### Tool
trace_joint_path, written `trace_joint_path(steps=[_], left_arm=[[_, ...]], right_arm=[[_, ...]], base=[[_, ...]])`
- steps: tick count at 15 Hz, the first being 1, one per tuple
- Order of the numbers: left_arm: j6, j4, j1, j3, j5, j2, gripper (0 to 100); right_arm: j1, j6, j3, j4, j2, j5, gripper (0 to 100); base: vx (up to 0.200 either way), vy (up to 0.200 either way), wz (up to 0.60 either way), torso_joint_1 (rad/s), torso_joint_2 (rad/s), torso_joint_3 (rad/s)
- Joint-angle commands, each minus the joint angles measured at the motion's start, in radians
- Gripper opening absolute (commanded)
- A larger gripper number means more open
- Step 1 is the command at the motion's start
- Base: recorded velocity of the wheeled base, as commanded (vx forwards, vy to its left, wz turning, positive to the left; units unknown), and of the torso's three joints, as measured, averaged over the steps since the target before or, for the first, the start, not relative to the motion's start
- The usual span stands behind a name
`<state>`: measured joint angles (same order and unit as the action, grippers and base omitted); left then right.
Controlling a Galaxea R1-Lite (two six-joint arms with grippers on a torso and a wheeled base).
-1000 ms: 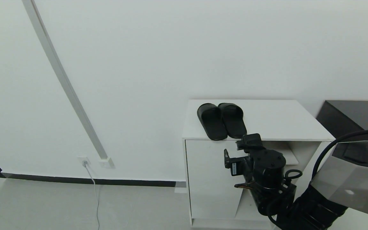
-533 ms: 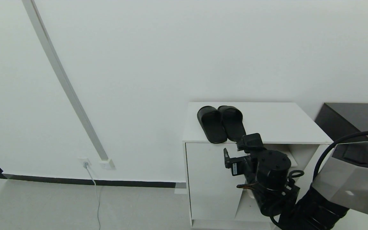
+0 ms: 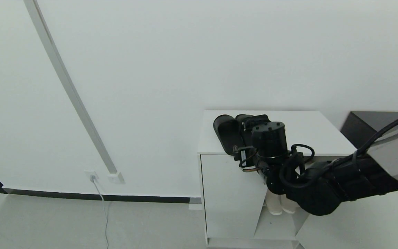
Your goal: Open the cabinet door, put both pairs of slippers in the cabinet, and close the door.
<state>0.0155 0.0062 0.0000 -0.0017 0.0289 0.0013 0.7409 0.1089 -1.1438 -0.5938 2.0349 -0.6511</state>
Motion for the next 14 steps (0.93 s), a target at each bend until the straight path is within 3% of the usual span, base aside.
trace_joint_path(steps=[1, 8, 11, 14], left_arm=[[0.0, 0.0, 0.0, 0.0, 0.0, 0.0, 0], [0.0, 0.0, 0.0, 0.0, 0.0, 0.0, 0], [-0.002, 0.0, 0.0, 0.0, 0.0, 0.0, 0], [-0.002, 0.0, 0.0, 0.0, 0.0, 0.0, 0]], right_arm=[[0.008, 0.046, -0.116, 0.103, -0.035, 0.001, 100], [0.037, 0.172, -0.039, 0.184, -0.033, 0.005, 100], [0.032, 0.209, 0.003, 0.167, -0.001, 0.056, 100], [-0.003, 0.201, -0.039, 0.1, 0.087, 0.056, 100]], base=[[0.2, 0.0, 0.0, 0.007, 0.01, 0.002], [0.2, 0.0, 0.0, 0.005, 0.0, 0.002], [0.0, 0.0, 0.0, 0.0, 0.0, 0.0], [0.0, 0.0, 0.0, 0.0, 0.0, 0.0]])
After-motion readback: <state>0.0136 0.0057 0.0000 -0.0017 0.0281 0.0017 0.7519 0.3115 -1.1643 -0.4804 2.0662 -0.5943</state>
